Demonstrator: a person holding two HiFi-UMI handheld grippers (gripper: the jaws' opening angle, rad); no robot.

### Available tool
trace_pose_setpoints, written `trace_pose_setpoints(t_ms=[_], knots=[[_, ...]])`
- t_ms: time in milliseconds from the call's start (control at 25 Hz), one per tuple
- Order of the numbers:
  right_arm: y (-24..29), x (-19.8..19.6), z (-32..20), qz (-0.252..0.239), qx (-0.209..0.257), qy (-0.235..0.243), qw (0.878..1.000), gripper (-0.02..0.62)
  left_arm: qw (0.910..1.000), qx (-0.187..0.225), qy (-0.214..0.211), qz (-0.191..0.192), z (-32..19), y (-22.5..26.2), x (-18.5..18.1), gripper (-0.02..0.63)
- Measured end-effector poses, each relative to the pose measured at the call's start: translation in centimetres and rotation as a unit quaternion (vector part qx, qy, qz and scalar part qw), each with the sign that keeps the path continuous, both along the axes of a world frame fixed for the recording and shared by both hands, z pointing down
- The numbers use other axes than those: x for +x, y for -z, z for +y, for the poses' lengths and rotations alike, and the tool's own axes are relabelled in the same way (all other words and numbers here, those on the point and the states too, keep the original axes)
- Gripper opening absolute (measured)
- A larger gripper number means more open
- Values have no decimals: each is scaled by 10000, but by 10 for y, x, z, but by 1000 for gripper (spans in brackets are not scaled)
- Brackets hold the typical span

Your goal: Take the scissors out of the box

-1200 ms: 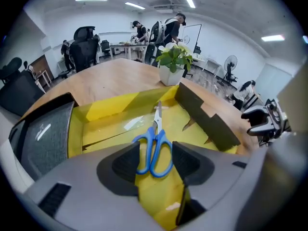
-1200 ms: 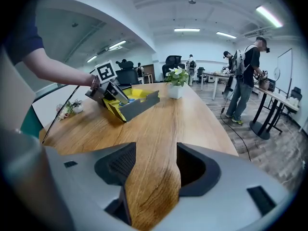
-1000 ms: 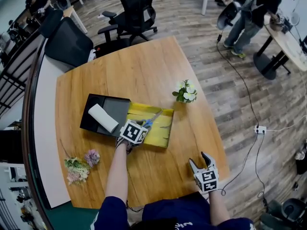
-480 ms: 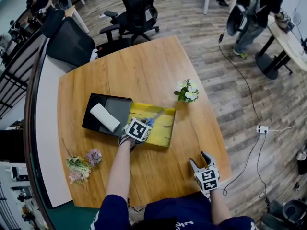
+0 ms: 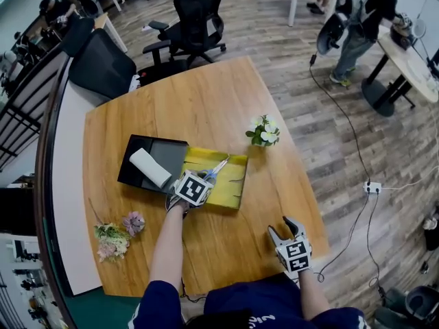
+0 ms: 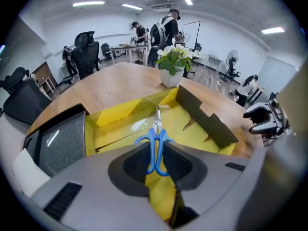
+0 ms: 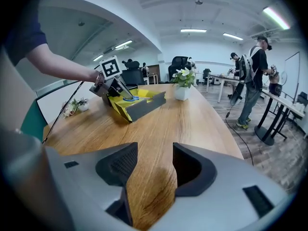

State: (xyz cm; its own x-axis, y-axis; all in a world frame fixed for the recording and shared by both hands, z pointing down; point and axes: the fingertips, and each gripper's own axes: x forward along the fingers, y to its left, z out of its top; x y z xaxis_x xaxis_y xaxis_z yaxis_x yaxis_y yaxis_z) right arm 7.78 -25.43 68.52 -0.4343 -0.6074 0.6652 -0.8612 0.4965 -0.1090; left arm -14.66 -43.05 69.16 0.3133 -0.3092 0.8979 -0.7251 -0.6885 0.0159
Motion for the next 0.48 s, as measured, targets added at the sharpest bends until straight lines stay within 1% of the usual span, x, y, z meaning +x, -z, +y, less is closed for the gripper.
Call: trace_pose_setpoints(t_ms=[120,240,360,480], knots=[[4,1,-1,-92,65,-95,9999,233,9997,224,-3,-107,0,18,-2,84],[9,-2,0,-144,145,-57,9998,230,9991,411,7,-144,4,33,-3,84],[14,-7,1,-196,221,-10,9996,230,9980,618,50,-89,8,46,-3,83],[18,-12,1,-247,302,26,9992,230,9966,808,140,83,10,61,-1,84]])
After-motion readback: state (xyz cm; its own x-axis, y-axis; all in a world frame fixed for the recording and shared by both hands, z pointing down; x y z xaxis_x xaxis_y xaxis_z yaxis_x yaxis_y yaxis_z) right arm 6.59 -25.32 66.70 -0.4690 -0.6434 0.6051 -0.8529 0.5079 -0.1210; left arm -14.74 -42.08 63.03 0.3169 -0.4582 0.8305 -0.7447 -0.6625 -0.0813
